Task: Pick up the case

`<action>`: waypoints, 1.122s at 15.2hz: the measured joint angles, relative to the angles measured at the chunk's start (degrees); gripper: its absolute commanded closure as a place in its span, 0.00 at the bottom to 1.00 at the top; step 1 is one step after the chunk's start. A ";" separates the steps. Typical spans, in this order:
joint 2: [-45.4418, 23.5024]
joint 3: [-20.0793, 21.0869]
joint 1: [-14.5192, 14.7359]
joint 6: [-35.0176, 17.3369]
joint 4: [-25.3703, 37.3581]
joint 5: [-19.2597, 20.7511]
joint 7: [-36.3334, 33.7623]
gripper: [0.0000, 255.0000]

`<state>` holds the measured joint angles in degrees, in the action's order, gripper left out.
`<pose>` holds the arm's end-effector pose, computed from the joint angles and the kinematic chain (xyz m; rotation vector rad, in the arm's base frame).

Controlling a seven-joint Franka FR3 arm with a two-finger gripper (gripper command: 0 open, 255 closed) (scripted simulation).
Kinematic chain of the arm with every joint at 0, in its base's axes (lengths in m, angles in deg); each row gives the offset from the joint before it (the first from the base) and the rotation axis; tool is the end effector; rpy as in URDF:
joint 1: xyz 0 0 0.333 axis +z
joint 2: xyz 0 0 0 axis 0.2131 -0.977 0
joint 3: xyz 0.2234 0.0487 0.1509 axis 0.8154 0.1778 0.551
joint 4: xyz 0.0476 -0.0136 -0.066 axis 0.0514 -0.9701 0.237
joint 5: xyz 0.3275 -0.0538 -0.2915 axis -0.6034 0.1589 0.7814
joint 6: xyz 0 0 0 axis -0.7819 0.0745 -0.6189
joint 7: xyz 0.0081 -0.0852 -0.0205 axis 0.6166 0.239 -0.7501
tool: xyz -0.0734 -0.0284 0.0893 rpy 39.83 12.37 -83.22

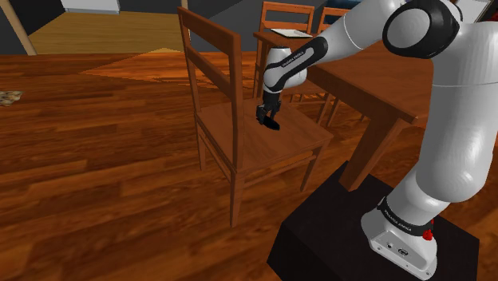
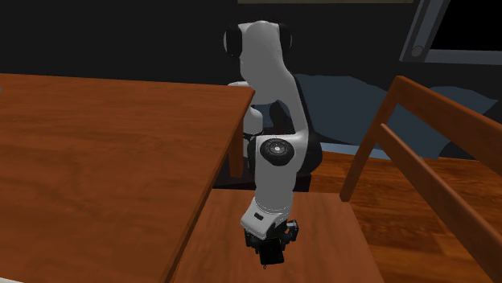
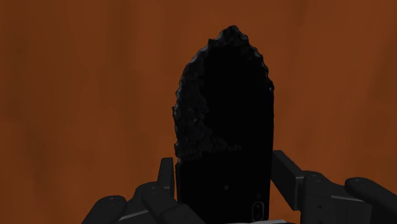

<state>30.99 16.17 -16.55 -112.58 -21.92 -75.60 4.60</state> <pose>0.6413 -0.0511 0.1732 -3.1359 0.0574 -0.0012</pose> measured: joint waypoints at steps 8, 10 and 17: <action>0.29 -0.01 -0.01 0.26 -0.05 0.01 0.00 1.00; 1.03 -0.01 0.04 1.24 0.16 0.03 -0.08 1.00; 4.16 -0.02 0.07 5.45 1.24 0.08 -0.15 1.00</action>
<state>35.15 16.15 -16.49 -107.13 -20.68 -75.51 4.45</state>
